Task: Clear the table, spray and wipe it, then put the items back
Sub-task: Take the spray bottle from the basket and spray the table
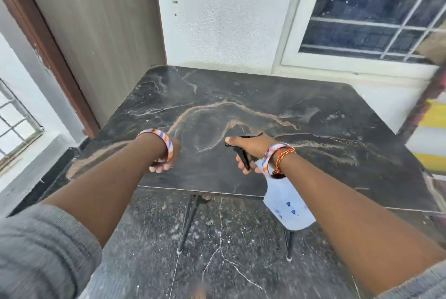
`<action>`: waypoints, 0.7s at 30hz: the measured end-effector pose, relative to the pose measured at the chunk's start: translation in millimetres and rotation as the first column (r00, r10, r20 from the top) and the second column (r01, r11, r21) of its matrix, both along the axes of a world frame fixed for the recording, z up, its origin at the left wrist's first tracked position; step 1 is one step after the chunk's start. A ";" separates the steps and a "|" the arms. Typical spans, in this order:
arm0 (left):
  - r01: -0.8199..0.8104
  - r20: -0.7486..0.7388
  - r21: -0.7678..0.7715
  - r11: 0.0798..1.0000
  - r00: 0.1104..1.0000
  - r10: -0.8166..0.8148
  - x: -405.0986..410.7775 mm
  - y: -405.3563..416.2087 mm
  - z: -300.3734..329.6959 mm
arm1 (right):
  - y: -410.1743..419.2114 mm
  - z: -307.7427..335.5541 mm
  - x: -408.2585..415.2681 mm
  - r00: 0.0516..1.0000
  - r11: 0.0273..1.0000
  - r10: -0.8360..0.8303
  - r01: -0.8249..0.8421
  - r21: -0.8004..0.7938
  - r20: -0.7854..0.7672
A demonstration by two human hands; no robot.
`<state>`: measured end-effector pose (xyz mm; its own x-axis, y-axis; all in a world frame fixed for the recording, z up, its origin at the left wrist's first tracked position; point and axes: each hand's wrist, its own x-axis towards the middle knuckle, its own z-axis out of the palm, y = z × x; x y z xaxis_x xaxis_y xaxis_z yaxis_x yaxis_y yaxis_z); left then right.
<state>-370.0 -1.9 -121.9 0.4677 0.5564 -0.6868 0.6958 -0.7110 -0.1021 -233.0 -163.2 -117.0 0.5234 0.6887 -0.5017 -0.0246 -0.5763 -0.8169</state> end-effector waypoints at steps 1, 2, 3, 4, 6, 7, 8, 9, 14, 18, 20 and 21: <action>0.086 0.025 0.046 0.995 0.996 -0.088 9.8 -14.3 3.8 | -18.7 0.6 4.7 0.999 0.999 -0.047 0.047 -0.012 -0.005; 0.187 0.046 0.109 0.976 0.980 -0.193 20.7 -30.0 6.6 | -37.4 -2.1 11.5 0.994 0.994 -0.107 0.107 -0.007 -0.003; 0.280 0.077 0.165 0.946 0.952 -0.296 32.9 -45.8 7.3 | -57.1 -5.5 19.0 0.983 0.983 -0.185 0.186 0.012 -0.004; 0.349 0.114 0.190 0.918 0.921 -0.373 44.9 -62.5 6.9 | -75.5 -10.8 27.7 0.959 0.958 -0.283 0.283 0.045 -0.015; 0.429 0.191 0.154 0.890 0.871 -0.453 71.1 -93.0 1.6 | -112.5 -21.6 43.9 0.888 0.881 -0.460 0.459 0.111 -0.021; 0.466 0.235 0.127 0.876 0.844 -0.483 83.6 -103.7 -3.4 | -131.6 -24.9 50.5 0.849 0.842 -0.528 0.523 0.130 0.004; 0.506 0.248 0.109 0.856 0.820 -0.516 94.9 -115.1 -7.1 | -150.1 -28.2 57.3 0.810 0.805 -0.585 0.574 0.149 0.043; 0.546 0.256 0.097 0.832 0.794 -0.551 105.9 -122.4 -13.1 | -168.4 -30.6 63.4 0.766 0.766 -0.638 0.622 0.161 0.078; 0.666 0.262 0.080 0.742 0.704 -0.660 156.3 -165.1 -25.6 | -256.3 -39.6 99.4 0.538 0.530 -0.843 0.830 0.172 0.004; 0.726 0.278 0.078 0.683 0.642 -0.714 205.0 -191.8 -36.4 | -304.5 -38.4 121.2 0.350 0.331 -0.936 0.907 0.261 -0.027; 0.762 0.302 0.092 0.641 0.592 -0.747 226.8 -207.5 -36.1 | -316.5 -41.7 131.3 0.320 0.304 -0.947 0.913 0.273 -0.016; 0.777 0.314 0.101 0.622 0.568 -0.761 239.1 -215.9 -35.9 | -320.7 -43.0 136.8 0.316 0.305 -0.949 0.916 0.261 -0.002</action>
